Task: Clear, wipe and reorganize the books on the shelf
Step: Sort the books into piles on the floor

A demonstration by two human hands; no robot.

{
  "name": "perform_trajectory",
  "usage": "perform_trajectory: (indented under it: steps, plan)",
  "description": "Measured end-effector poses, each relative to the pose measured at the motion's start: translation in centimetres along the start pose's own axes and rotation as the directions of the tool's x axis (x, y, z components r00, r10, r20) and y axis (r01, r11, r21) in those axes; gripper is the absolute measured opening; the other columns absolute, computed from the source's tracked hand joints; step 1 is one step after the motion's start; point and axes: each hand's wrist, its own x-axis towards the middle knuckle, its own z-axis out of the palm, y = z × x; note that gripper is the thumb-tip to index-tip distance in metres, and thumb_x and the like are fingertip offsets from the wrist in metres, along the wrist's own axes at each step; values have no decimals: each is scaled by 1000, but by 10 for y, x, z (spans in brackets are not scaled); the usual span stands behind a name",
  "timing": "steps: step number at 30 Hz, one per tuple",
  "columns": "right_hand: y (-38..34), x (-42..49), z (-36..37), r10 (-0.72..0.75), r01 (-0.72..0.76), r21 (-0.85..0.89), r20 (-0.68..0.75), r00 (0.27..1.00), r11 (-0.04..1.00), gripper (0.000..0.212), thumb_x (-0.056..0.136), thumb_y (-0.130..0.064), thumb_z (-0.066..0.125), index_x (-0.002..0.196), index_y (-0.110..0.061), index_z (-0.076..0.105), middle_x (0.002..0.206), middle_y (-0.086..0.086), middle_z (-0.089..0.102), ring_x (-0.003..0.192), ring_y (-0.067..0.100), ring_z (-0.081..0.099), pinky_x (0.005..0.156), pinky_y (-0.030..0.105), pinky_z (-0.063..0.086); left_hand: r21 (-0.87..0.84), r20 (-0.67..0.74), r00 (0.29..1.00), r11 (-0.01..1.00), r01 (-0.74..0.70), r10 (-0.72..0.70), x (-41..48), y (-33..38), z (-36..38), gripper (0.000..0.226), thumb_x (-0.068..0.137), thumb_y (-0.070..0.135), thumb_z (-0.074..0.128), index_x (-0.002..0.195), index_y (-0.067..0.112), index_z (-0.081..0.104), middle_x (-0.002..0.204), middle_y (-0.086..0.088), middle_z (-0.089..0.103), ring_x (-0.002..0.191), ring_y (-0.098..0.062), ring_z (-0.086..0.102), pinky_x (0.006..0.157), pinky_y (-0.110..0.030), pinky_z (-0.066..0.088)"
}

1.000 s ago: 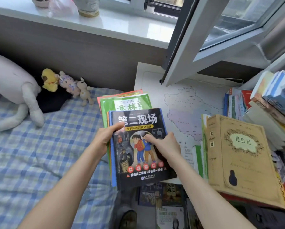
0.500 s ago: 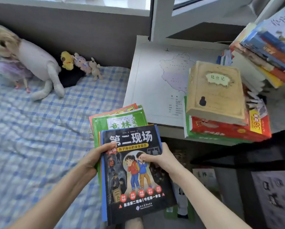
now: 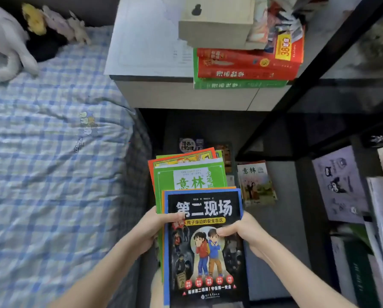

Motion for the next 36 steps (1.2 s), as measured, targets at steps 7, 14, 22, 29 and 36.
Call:
perform_trajectory:
  steps: [7,14,22,29,36]
  plan:
    - [127,119,4,149,-144,60,-87,985,988,39,64,6,81,96,-13,68,90,-1,75,90,15,69,64,19,48,48,3,982,981,191,-191,141,-121,-10,38,78,6,73,114,1,61,107,-20,70,96,-31,69,80,-37,57]
    - [258,260,47,302,-290,126,-92,949,949,38,67,7,81,88,-15,59,79,-5,66,69,3,60,50,14,41,33,-29,925,924,381,-380,268,-271,-60,33,80,3,71,111,4,61,101,-15,73,90,-29,71,77,-38,57]
    - [369,389,79,348,-350,-13,-86,934,937,53,59,6,85,107,-5,63,93,3,73,80,13,69,60,22,51,33,-128,888,893,448,-441,358,-394,-104,40,70,7,80,107,3,64,96,-14,74,91,-30,70,90,-41,52]
    - [397,466,74,199,-213,-152,-99,975,965,45,64,8,81,103,-6,65,97,4,73,87,15,68,73,23,54,191,-75,933,914,359,-351,434,-431,-125,44,61,27,88,99,18,67,91,5,75,87,-11,68,69,-22,44]
    - [384,502,59,16,-53,-452,-86,996,890,36,70,-23,82,102,-26,65,105,-8,71,95,8,65,86,27,52,647,-182,957,706,288,-224,485,-405,-133,26,69,46,80,76,27,63,82,2,65,67,-11,58,56,-22,47]
